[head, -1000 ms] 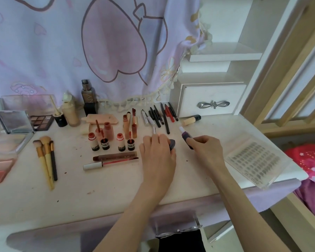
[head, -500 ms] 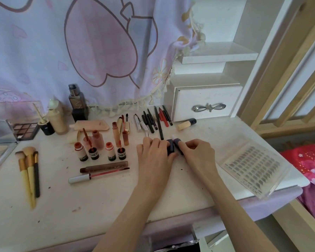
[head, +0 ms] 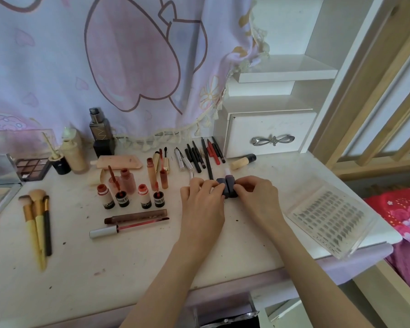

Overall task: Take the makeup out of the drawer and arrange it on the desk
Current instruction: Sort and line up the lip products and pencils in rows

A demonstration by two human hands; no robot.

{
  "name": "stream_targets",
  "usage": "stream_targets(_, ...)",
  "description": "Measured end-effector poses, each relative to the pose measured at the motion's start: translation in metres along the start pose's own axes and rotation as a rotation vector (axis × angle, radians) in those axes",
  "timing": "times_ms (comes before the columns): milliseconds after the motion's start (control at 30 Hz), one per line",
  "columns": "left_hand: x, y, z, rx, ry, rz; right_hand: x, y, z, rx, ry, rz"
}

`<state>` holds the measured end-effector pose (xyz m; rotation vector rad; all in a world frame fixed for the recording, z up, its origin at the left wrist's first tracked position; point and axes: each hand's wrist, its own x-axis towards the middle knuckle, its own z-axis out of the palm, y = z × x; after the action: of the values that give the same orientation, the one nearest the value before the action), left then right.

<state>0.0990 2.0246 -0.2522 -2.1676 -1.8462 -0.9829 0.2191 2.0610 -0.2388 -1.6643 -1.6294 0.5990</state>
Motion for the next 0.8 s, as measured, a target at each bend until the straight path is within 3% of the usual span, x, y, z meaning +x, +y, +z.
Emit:
stream_targets(233,-0.002,0.0,0.0,-0.026,0.059,0.0,0.027,0.002,-0.007,-0.221,0.127,-0.164)
stream_targets(367,-0.001,0.0,-0.001,-0.055,0.072,-0.046,0.059,0.004,-0.015,-0.686,0.003,-0.249)
stream_targets(467,-0.001,-0.001,0.0,-0.083,0.091,-0.068,0.071,0.005,-0.014,-0.899,-0.065,-0.274)
stream_targets(800,0.0,-0.003,0.0,-0.18,0.083,-0.057,0.077,0.013,-0.016,-0.983,-0.112,-0.372)
